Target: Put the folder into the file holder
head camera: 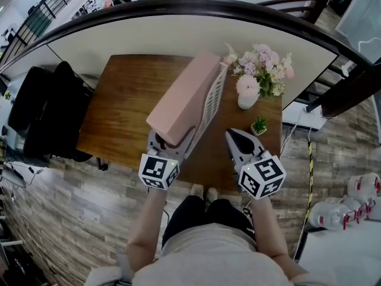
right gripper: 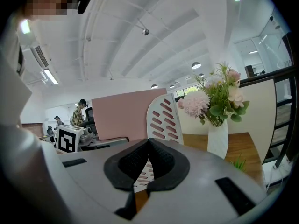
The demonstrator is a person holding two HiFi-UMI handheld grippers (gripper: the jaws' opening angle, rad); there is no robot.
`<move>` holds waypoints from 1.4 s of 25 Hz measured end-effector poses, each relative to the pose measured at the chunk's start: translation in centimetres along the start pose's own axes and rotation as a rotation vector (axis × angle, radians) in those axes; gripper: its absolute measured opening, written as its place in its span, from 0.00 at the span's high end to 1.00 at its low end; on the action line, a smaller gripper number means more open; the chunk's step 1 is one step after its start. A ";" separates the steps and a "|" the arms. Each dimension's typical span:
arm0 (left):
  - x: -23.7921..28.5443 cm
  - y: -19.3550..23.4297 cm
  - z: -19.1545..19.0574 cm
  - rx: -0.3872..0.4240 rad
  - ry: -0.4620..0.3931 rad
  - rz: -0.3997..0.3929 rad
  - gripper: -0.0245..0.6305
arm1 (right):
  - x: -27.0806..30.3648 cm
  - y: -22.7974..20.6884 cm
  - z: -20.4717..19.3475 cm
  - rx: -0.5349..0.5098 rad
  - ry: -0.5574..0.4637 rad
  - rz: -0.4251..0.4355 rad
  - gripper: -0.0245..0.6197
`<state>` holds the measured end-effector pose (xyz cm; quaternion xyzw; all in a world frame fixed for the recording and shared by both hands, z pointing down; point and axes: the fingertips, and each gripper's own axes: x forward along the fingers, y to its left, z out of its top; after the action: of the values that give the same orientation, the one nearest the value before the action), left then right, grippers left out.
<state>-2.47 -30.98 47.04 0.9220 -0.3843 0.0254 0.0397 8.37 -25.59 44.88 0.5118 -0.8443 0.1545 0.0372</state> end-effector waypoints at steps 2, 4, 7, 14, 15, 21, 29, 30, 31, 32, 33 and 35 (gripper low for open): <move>0.0 0.0 -0.3 -0.007 0.010 -0.002 0.47 | 0.0 0.1 -0.3 0.003 0.005 0.000 0.96; 0.0 0.0 -0.6 -0.012 0.021 -0.006 0.46 | 0.0 0.2 -0.5 0.006 0.009 0.001 0.96; 0.1 0.0 -0.8 -0.014 0.027 -0.007 0.46 | 0.0 0.3 -0.6 0.007 0.010 0.003 0.96; 0.1 0.0 -0.9 -0.030 0.035 0.001 0.44 | 0.0 0.6 -0.5 0.005 0.010 0.006 0.96; 0.0 0.1 -0.9 -0.036 0.036 0.003 0.43 | -0.1 0.7 -0.5 0.004 0.008 0.007 0.96; -0.4 0.0 -0.3 -0.059 0.034 0.007 0.38 | -0.2 1.1 -0.4 -0.002 0.007 0.012 0.96; -1.2 0.3 1.1 -0.081 0.012 0.038 0.28 | -0.3 1.9 -0.2 -0.015 0.001 0.032 0.96; -1.4 0.3 1.2 -0.085 0.012 0.042 0.27 | -0.3 2.0 -0.2 -0.017 0.001 0.034 0.96; -1.5 0.2 1.2 -0.090 0.012 0.045 0.27 | -0.4 2.1 -0.1 -0.019 0.000 0.037 0.96; -1.6 0.2 1.3 -0.096 0.012 0.047 0.26 | -0.4 2.2 -0.1 -0.021 -0.001 0.039 0.96; -1.8 0.2 1.3 -0.102 0.012 0.051 0.25 | -0.5 2.3 0.0 -0.022 -0.003 0.041 0.96; -2.3 0.1 1.5 -0.112 0.012 0.063 0.24 | -0.6 2.5 0.1 -0.026 -0.006 0.047 0.96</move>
<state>-4.14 -29.63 45.38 0.9057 -0.4136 0.0107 0.0929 6.42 -24.05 44.08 0.4918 -0.8581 0.1429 0.0377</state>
